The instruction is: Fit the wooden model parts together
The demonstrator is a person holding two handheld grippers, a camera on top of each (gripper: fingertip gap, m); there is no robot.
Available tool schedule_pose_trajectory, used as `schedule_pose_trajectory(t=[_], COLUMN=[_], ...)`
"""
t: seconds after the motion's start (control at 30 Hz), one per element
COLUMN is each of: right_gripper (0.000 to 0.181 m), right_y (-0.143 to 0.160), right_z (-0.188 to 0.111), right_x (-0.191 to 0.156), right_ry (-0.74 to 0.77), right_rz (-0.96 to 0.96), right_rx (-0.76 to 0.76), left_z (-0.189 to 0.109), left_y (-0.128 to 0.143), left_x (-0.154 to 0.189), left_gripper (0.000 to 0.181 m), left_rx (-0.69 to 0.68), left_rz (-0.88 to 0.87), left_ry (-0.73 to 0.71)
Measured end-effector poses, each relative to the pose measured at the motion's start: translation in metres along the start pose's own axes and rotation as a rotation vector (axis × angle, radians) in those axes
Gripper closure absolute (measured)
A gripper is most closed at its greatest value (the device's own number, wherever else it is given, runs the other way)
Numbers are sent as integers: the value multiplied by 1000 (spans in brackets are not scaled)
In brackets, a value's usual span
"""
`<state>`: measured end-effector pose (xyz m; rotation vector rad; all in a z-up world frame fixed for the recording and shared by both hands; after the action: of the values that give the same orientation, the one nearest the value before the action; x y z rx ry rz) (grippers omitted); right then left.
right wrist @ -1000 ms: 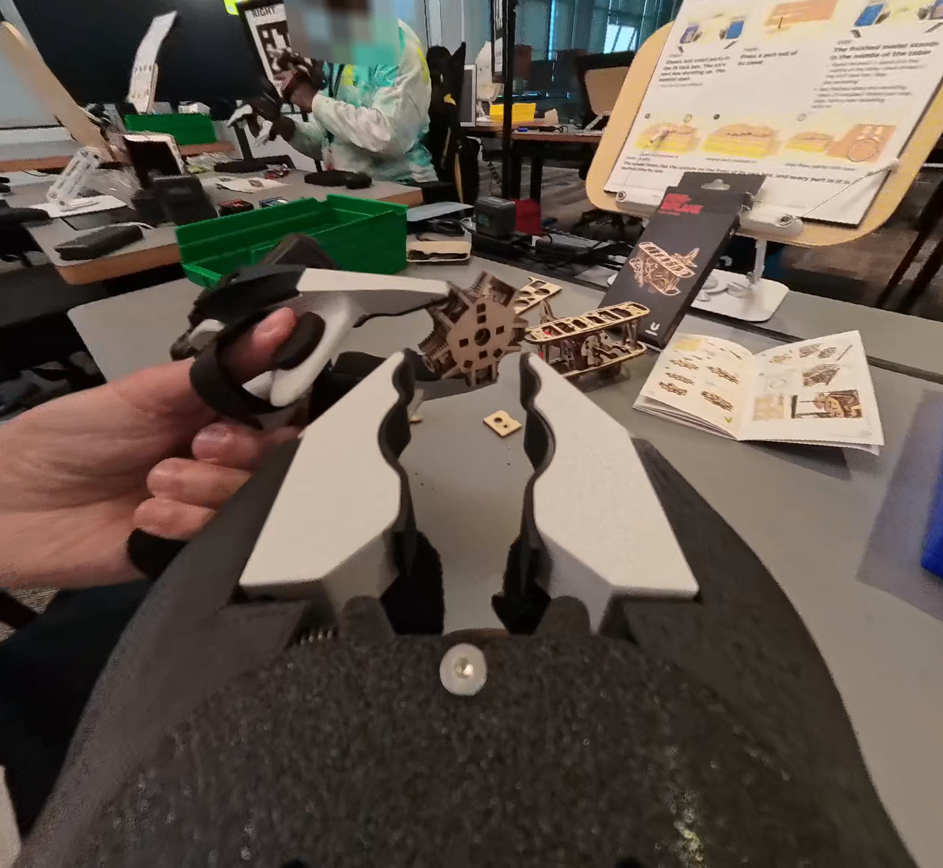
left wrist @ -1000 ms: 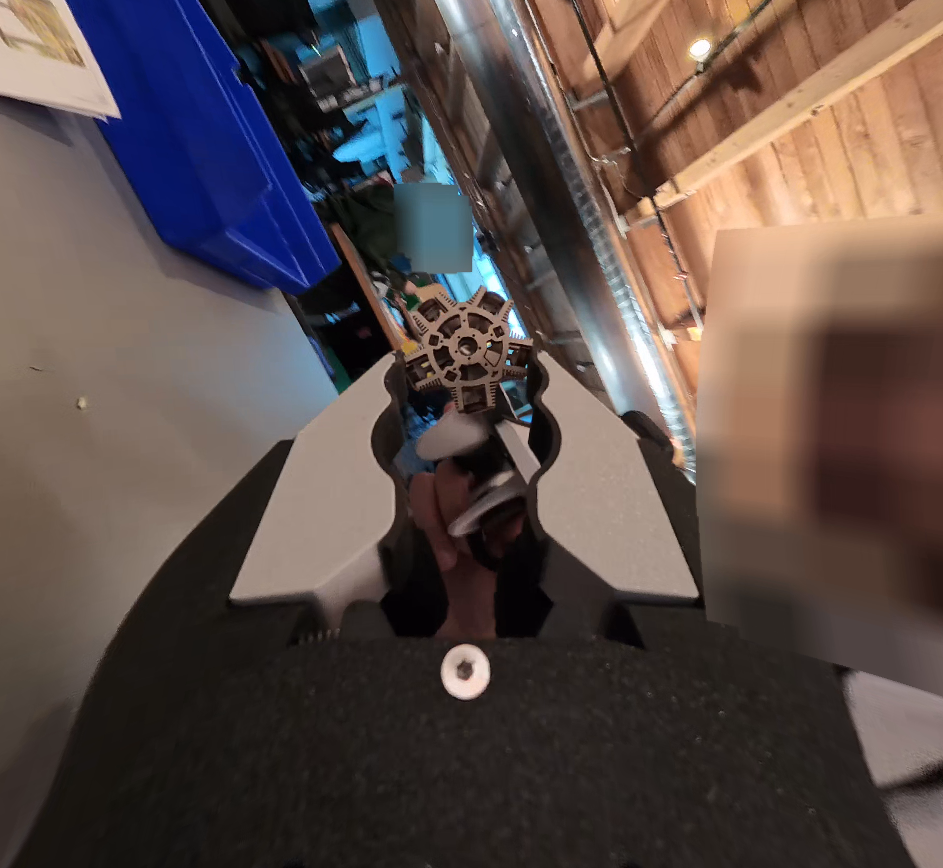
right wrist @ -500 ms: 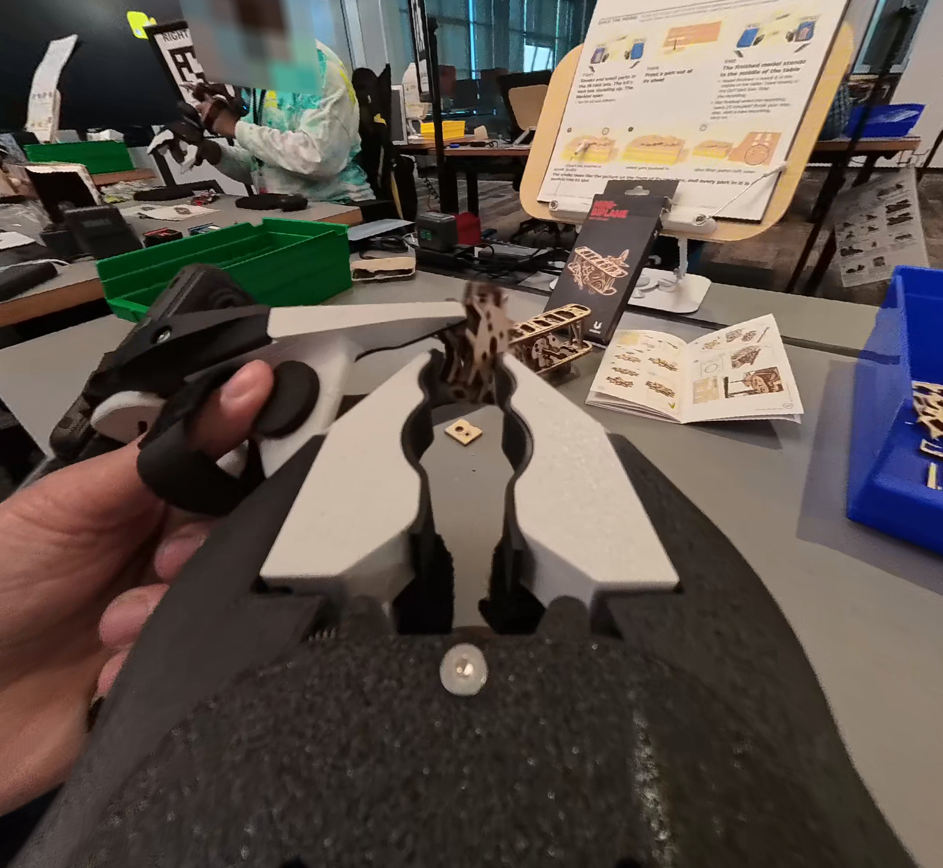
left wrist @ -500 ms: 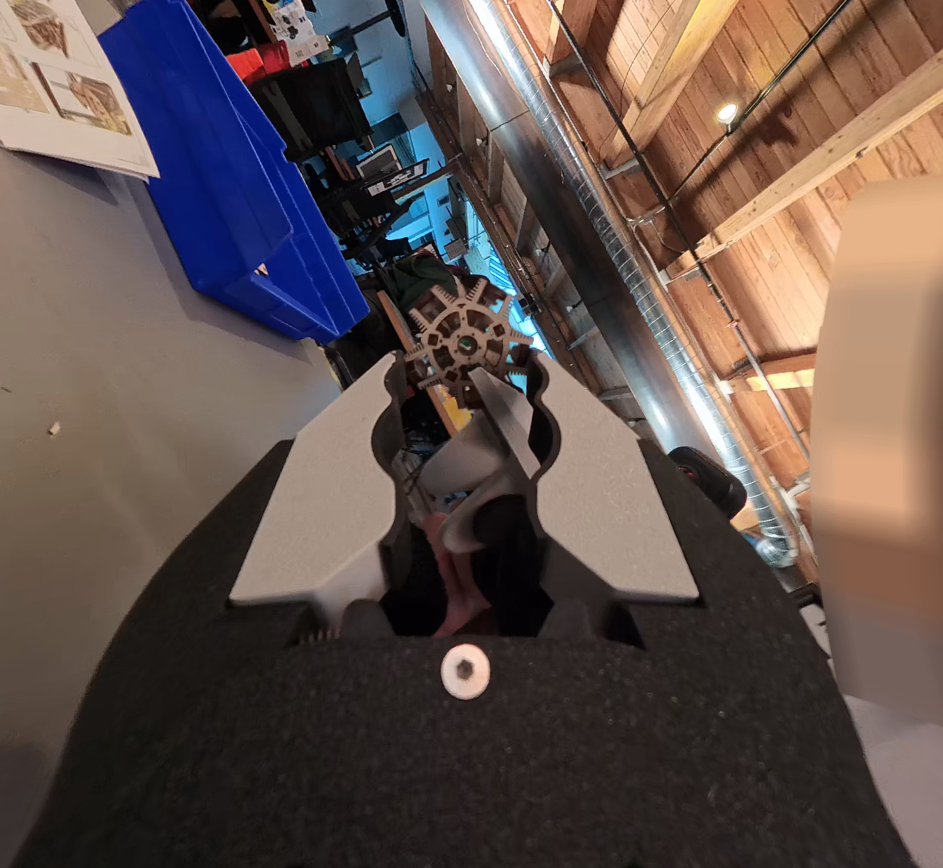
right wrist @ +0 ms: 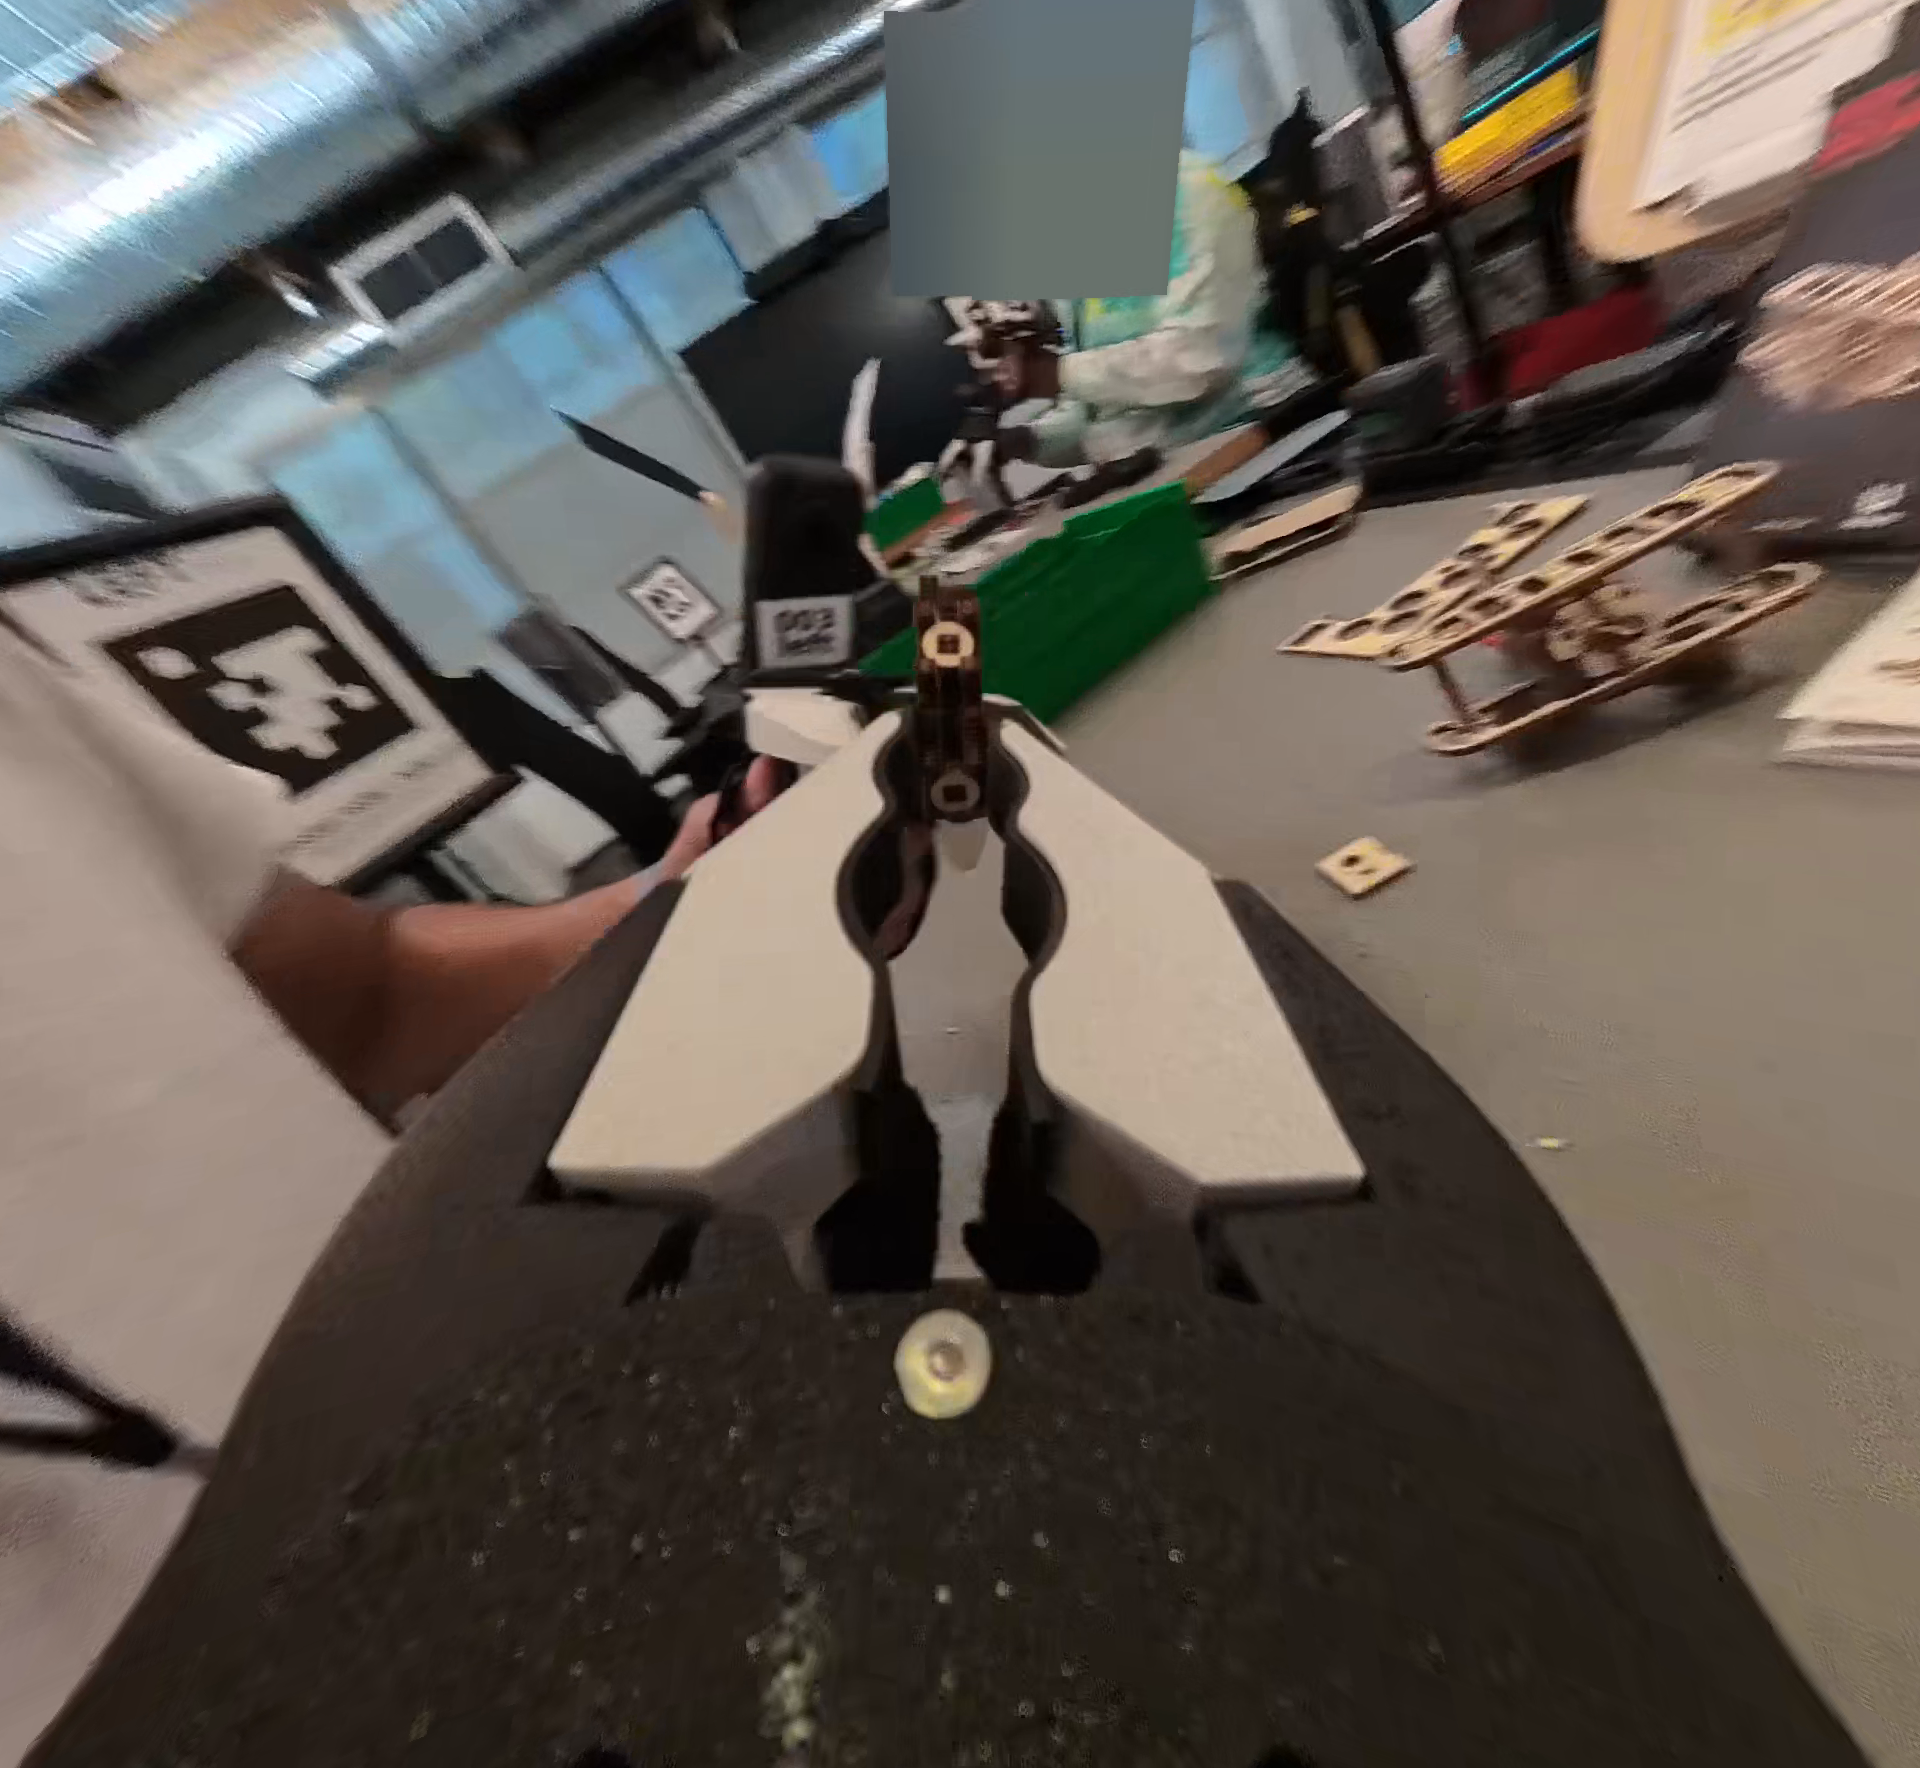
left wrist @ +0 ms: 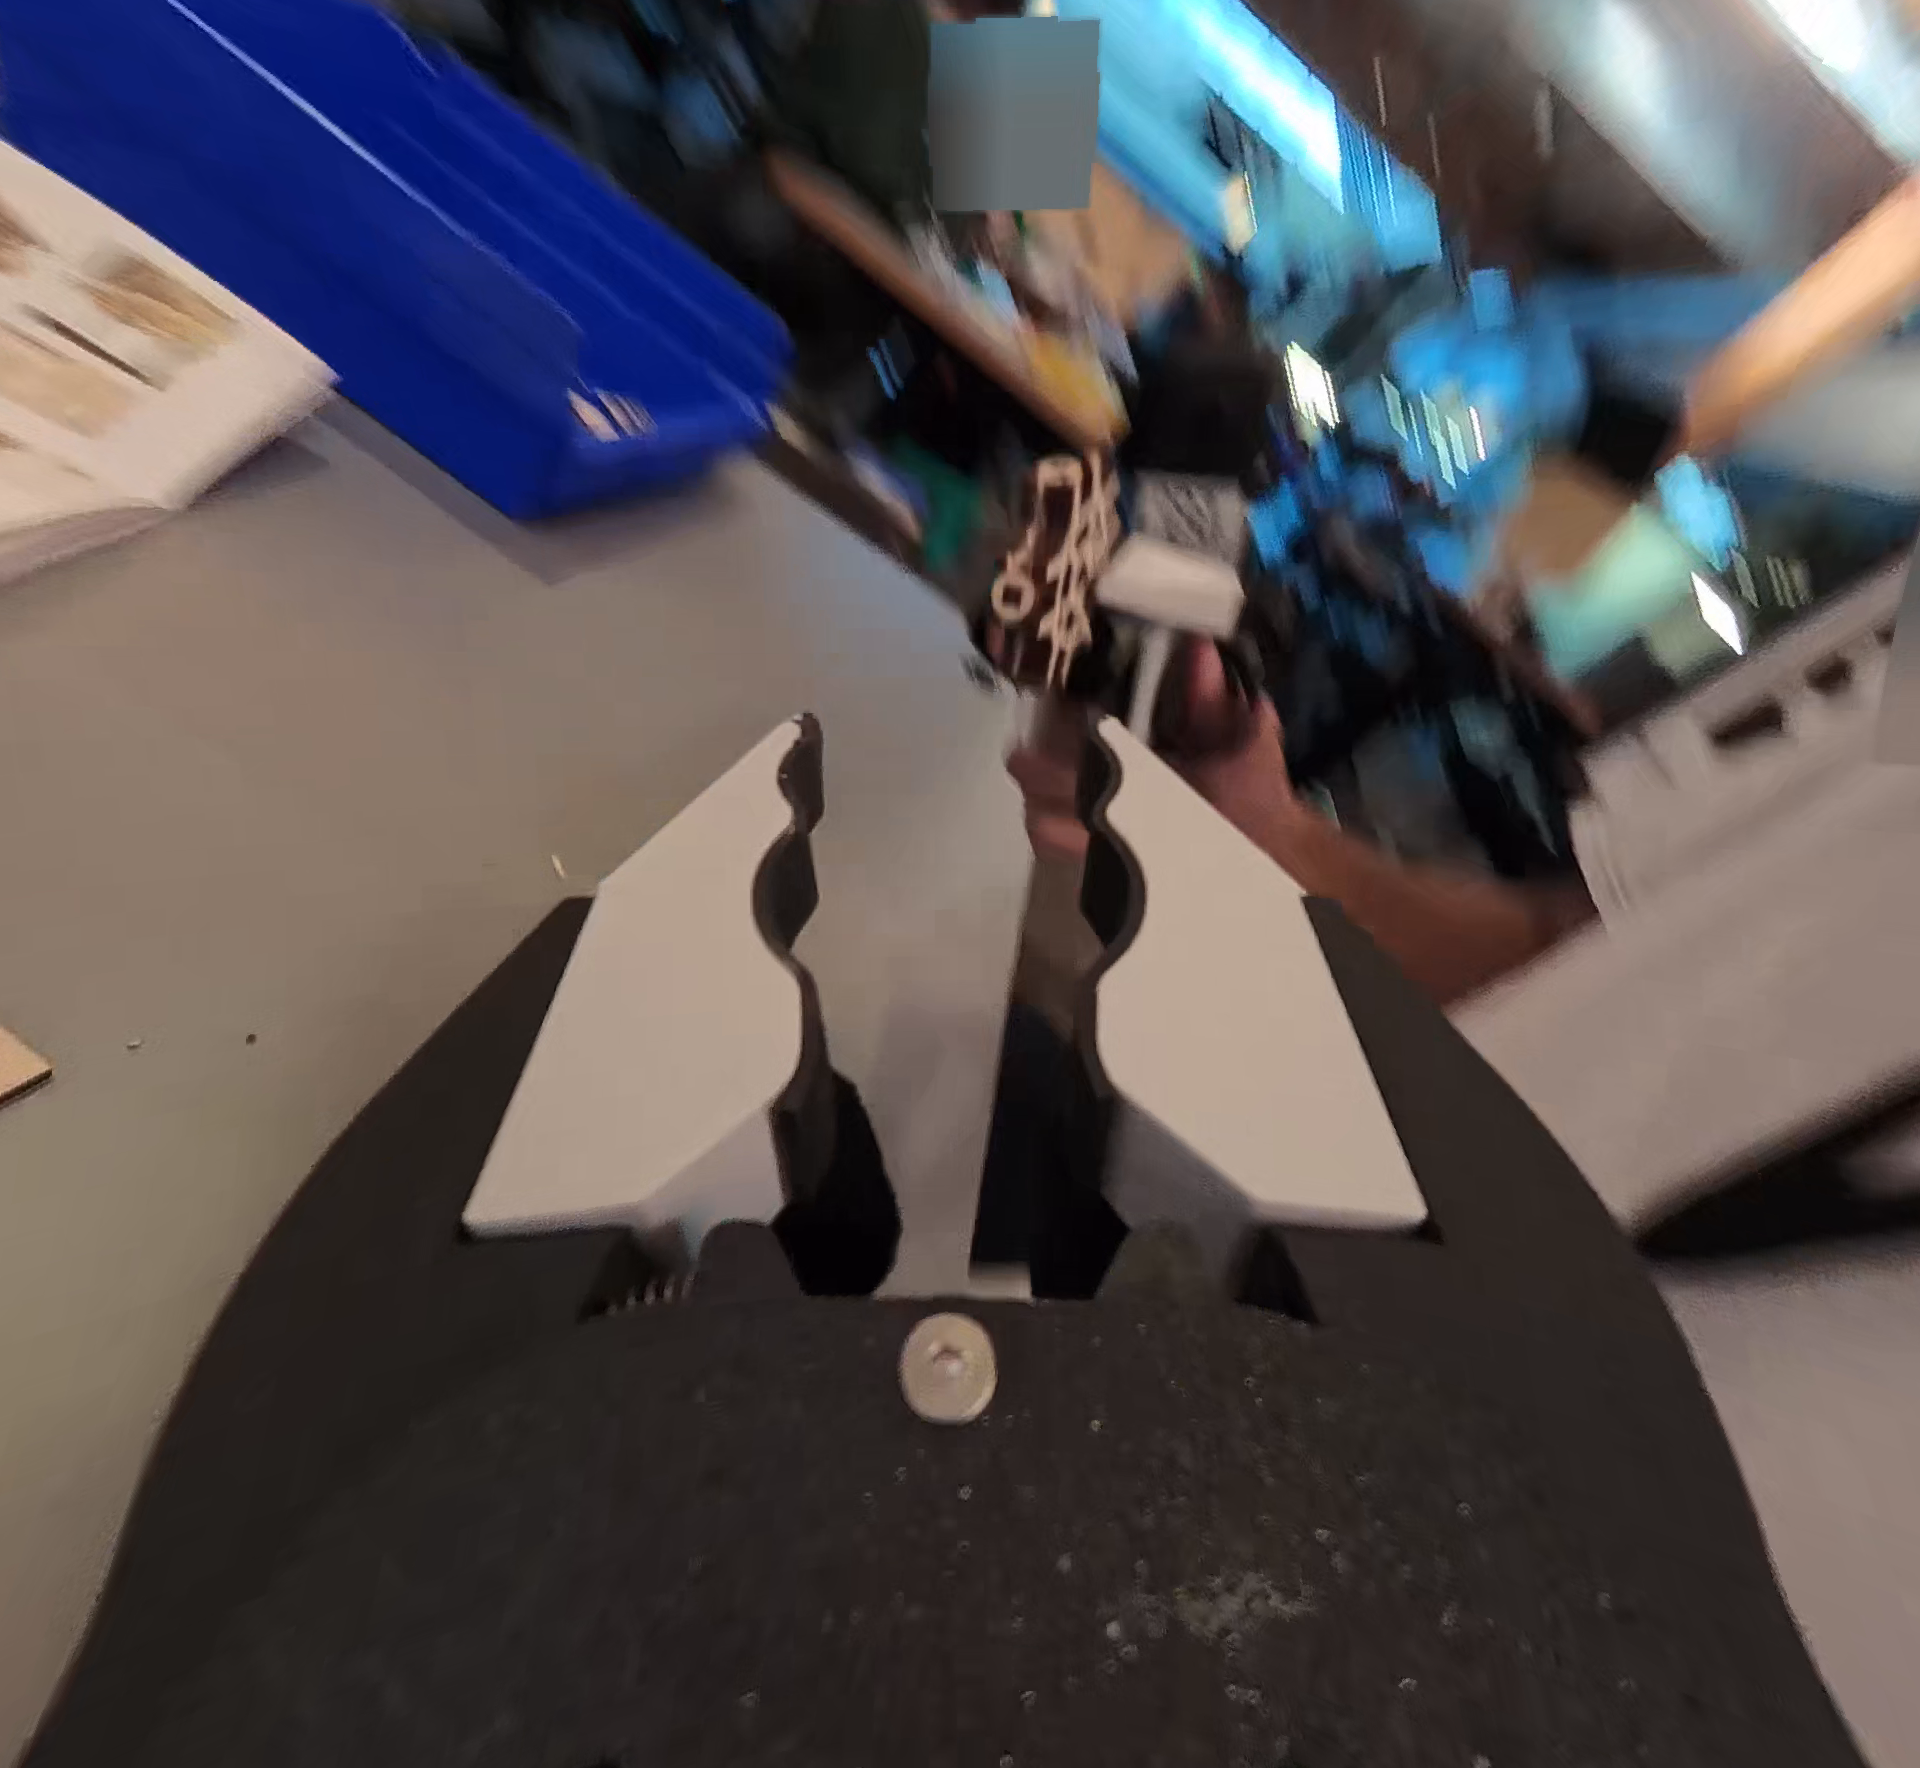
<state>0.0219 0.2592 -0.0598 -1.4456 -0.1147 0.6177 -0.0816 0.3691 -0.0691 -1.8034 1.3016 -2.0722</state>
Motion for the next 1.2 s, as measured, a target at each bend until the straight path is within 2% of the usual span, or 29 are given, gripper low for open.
schedule_pose_trajectory(t=[0.07,0.17,0.33,0.57,0.7,0.77,0.83,0.93,1.03,1.1,1.2], right_gripper=[171,171,171,171,171,166,150,123,120,116,124], right_y=[1,10,19,31,29,28,26,24,27,31,27], right_z=[-1,3,9,13,16,17,17,18,25,32,41], right_x=[0,-6,-18,-23,-24,-22,-17,-9,-10,-13,-25], right_ry=[-81,-187,-273,-320,-306,-253,-164,57,282,395,483], right_rz=[45,13,-28,22,5,-45,-121,-325,-575,-675,-738], right_rx=[-3,-104,-184,-251,-229,-219,-224,-285,-406,-479,-457], left_z=[-1,1,2,-4,-7,-7,-7,-9,-10,-9,-6], left_y=[1,8,15,17,16,13,8,1,-3,-3,-2], left_x=[4,11,19,22,23,22,17,4,-6,-9,-11], left_gripper=[135,134,145,171,173,173,173,173,173,173,173], left_rx=[-164,-349,-417,-374,-327,-281,-214,-107,-15,16,41], left_rz=[10,30,71,129,155,143,117,58,-28,-70,-121], left_ry=[50,91,127,131,108,85,45,-36,-89,-97,-99])
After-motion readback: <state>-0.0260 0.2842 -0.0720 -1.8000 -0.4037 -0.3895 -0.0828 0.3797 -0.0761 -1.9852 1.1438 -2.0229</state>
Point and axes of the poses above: each gripper's, where its closed fingertips meet, z out along the fingers, y out of its underside, x = y × z across the jaws, the point moved 6 cm from there along -z, back along the fingers, and after that the axes turned 15 degrees about -z, right-handed, at the moved point
